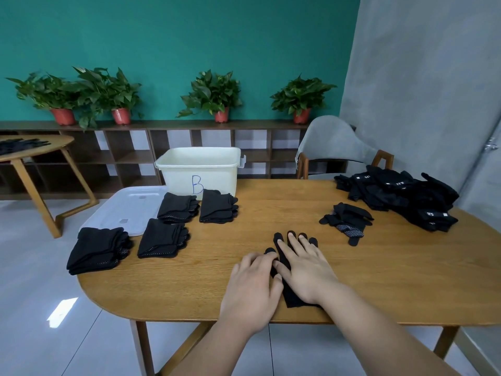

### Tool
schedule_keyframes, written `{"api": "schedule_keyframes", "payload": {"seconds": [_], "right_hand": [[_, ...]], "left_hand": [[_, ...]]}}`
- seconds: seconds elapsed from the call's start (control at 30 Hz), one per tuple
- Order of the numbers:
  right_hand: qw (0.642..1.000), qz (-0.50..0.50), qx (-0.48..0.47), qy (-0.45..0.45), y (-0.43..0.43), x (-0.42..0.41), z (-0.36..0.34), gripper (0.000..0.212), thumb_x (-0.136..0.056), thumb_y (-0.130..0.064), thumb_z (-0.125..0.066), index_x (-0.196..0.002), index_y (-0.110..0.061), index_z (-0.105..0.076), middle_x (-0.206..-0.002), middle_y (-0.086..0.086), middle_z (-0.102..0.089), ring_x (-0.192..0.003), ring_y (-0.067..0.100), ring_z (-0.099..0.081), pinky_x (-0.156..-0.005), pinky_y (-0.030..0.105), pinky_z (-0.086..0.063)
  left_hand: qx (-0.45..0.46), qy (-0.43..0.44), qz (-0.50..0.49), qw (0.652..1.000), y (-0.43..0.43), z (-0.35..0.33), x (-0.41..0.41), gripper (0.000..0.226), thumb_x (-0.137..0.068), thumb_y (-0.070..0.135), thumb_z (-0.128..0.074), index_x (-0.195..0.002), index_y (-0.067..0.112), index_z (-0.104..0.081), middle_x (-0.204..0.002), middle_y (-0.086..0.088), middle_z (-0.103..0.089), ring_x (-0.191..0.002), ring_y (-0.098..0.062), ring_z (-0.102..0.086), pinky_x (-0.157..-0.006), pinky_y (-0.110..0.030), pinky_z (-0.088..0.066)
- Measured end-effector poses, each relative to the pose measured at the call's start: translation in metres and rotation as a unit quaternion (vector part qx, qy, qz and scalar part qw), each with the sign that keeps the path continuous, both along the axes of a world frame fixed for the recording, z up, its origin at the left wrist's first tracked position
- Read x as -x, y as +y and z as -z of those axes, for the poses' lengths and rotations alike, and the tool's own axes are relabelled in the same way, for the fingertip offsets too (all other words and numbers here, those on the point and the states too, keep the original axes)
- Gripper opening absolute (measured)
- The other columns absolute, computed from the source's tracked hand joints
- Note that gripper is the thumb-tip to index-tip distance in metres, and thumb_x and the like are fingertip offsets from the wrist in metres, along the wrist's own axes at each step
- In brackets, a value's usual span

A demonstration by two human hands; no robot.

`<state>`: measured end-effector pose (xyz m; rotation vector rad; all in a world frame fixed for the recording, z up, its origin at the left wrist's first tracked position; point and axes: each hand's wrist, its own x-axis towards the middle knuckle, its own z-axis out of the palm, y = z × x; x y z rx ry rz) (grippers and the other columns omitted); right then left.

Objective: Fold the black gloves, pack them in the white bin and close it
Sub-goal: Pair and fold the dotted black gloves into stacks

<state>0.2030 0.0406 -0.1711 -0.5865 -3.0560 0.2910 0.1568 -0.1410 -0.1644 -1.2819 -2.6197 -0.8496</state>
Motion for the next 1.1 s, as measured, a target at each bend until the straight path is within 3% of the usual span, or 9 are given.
{"api": "schedule_keyframes", "payload": {"seconds": [0.07,0.17,0.3,0.43,0.57,0.67,0.83,0.93,1.1], "right_hand": [[0.997,-0.008,0.029,0.070,-0.003,-0.009,0.003,0.064,-0.107,-0.063,-0.021,-0.166,-0.039,-0.014,-0.174,-0.011,0.002,-0.160,0.012,0.011,-0.131,0.038,0.000],[0.966,0.002,0.083,0.245,-0.004,-0.023,0.006,0.047,-0.109,-0.048,-0.040,-0.153,-0.034,-0.051,-0.165,-0.014,-0.036,-0.156,0.006,-0.021,-0.127,0.030,-0.021],[0.945,0.047,0.097,0.310,-0.001,-0.038,0.009,0.023,-0.101,-0.033,-0.062,-0.121,-0.033,-0.074,-0.134,-0.019,-0.064,-0.129,0.005,-0.050,-0.108,0.026,-0.043],[0.949,0.076,0.077,0.295,-0.001,-0.047,0.012,0.023,-0.098,-0.033,-0.066,-0.120,-0.030,-0.074,-0.131,-0.015,-0.066,-0.128,0.011,-0.055,-0.101,0.022,-0.042],[0.975,0.064,-0.008,0.211,-0.011,-0.045,0.018,0.042,-0.104,-0.046,-0.048,-0.142,-0.033,-0.060,-0.153,-0.011,-0.050,-0.144,0.014,-0.042,-0.117,0.038,-0.038],[0.979,0.058,-0.005,0.197,-0.010,-0.044,0.018,0.044,-0.107,-0.047,-0.042,-0.148,-0.035,-0.054,-0.159,-0.013,-0.044,-0.152,0.014,-0.030,-0.123,0.040,-0.030],[0.949,0.059,0.029,0.307,-0.008,-0.051,0.020,0.030,-0.102,-0.033,-0.059,-0.129,-0.030,-0.071,-0.135,-0.015,-0.065,-0.133,0.007,-0.047,-0.108,0.034,-0.047],[0.957,0.078,-0.010,0.280,-0.011,-0.050,0.021,0.028,-0.097,-0.039,-0.062,-0.120,-0.030,-0.074,-0.126,-0.016,-0.068,-0.123,0.010,-0.051,-0.098,0.034,-0.050],[0.951,0.075,0.004,0.299,-0.010,-0.050,0.022,0.030,-0.097,-0.042,-0.066,-0.124,-0.030,-0.074,-0.131,-0.015,-0.067,-0.130,0.010,-0.046,-0.103,0.037,-0.050]], "left_hand": [[0.014,0.007,0.001,1.000,0.002,0.003,0.001,0.050,-0.108,0.047,-0.037,-0.156,0.033,-0.039,-0.154,0.016,-0.045,-0.146,-0.007,-0.025,-0.119,-0.031,-0.026],[0.047,0.021,0.004,0.999,0.004,0.008,0.004,0.056,-0.104,0.060,-0.034,-0.154,0.035,-0.043,-0.156,0.020,-0.042,-0.148,-0.009,-0.024,-0.121,-0.033,-0.025],[0.061,0.027,0.000,0.998,0.006,0.008,0.005,0.068,-0.098,0.072,-0.034,-0.154,0.035,-0.047,-0.158,0.023,-0.038,-0.148,-0.008,-0.021,-0.122,-0.034,-0.023],[0.068,0.022,-0.015,0.997,0.007,0.008,0.005,0.072,-0.096,0.072,-0.035,-0.156,0.034,-0.045,-0.161,0.020,-0.035,-0.150,-0.010,-0.019,-0.126,-0.036,-0.020],[0.078,0.007,-0.031,0.996,0.008,0.008,0.006,0.071,-0.100,0.067,-0.034,-0.161,0.032,-0.039,-0.169,0.016,-0.027,-0.159,-0.015,-0.010,-0.130,-0.040,-0.014],[0.072,0.001,-0.036,0.997,0.009,0.010,0.006,0.069,-0.102,0.063,-0.033,-0.163,0.031,-0.033,-0.173,0.014,-0.021,-0.161,-0.016,-0.004,-0.131,-0.041,-0.011],[-0.017,0.032,-0.024,0.999,0.001,0.012,0.004,0.053,-0.101,0.057,-0.043,-0.148,0.035,-0.054,-0.150,0.022,-0.048,-0.146,-0.005,-0.028,-0.121,-0.033,-0.029],[0.003,0.037,0.001,0.999,0.001,0.011,0.004,0.051,-0.098,0.063,-0.045,-0.138,0.038,-0.063,-0.136,0.028,-0.054,-0.138,-0.003,-0.033,-0.117,-0.031,-0.030],[0.022,0.038,-0.014,0.999,0.004,0.014,0.006,0.053,-0.103,0.062,-0.040,-0.146,0.037,-0.058,-0.149,0.025,-0.049,-0.145,-0.007,-0.028,-0.121,-0.034,-0.027]]}}
